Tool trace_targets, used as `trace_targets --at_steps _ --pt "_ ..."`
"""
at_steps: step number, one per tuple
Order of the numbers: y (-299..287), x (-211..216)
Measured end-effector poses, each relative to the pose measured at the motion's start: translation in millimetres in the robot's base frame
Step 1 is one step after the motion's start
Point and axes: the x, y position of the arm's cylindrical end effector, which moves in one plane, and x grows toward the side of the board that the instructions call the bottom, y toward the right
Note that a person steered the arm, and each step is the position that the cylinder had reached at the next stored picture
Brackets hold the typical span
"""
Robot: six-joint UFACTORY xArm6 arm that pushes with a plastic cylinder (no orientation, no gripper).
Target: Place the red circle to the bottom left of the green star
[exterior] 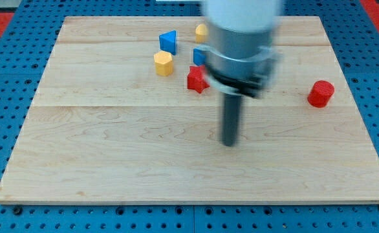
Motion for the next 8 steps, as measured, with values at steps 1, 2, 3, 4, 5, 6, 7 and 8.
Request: trace_targets --at_steps 1,2,3,4,5,6,7,8 --pt "96.4 0.7" --pt "120.5 -30.9" --pt "142.2 -52.8" --pt "142.2 -96.6" --pt "125.5 -130.1" --pt "110.5 -153.7" --pt "139.8 -157.8" --pt "124.0 -184.6"
